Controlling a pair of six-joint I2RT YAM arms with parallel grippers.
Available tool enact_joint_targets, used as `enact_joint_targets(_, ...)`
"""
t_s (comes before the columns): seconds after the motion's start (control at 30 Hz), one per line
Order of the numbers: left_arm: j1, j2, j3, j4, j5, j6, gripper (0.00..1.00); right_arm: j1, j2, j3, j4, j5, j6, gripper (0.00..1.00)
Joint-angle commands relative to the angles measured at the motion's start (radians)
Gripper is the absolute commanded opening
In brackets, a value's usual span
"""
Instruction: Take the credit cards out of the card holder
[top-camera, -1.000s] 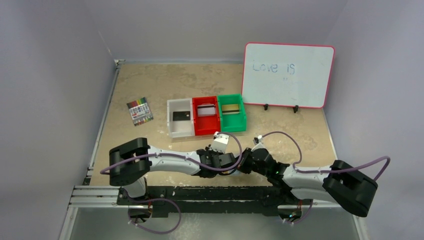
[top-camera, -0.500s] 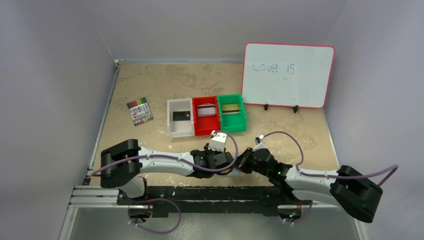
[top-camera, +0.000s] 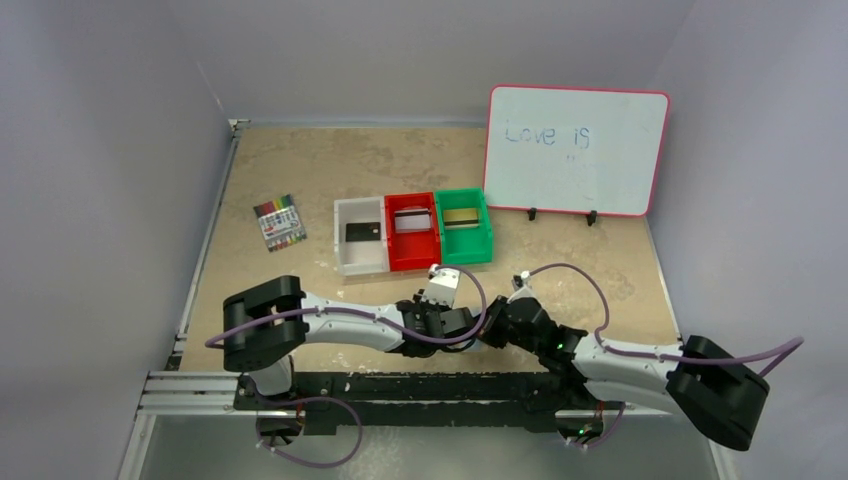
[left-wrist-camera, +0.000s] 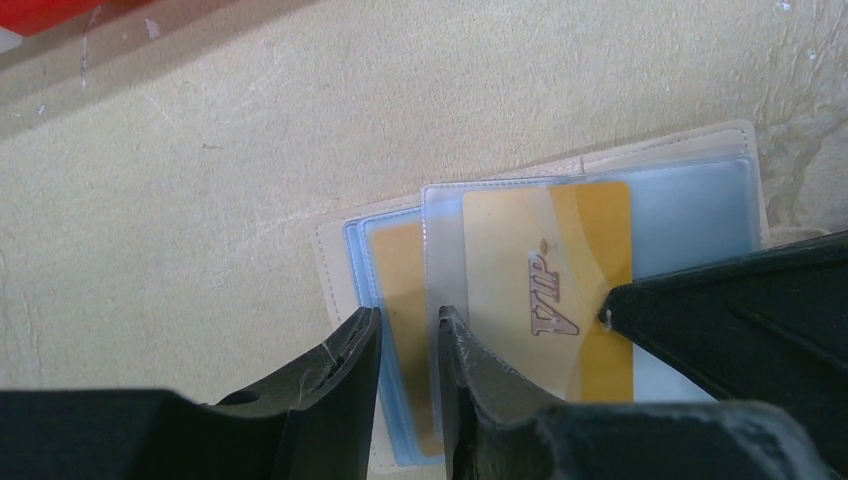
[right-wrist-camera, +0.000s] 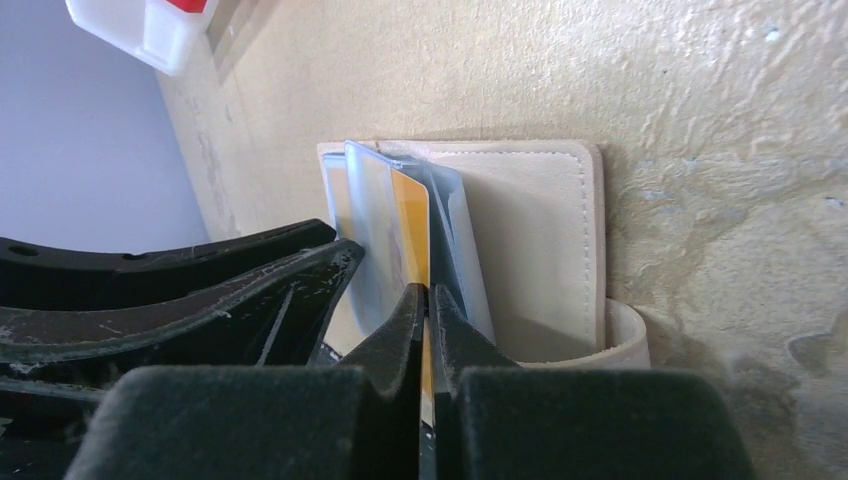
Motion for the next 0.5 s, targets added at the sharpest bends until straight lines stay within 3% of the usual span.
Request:
enact_joint_targets(0.0, -0.005, 0.035, 0.023, -0.094, -0.048, -0.041, 0.26, -0.004, -0.025, 0.04, -0.116, 0.061, -0.025, 0.0)
enact_joint_targets(0.23, -0.006, 0.038, 0.029, -0.093, -0.046, -0.037, 0.23, -0.004, -0.102, 0.006, -0.158, 0.062, -0.005, 0.01)
enact_joint_targets(0.47, -0.009, 0.033, 0.023, -0.038, -0.004, -0.006, 0.22, -0.005, -0.161, -0.031, -0.104, 0.039, 0.019, 0.15)
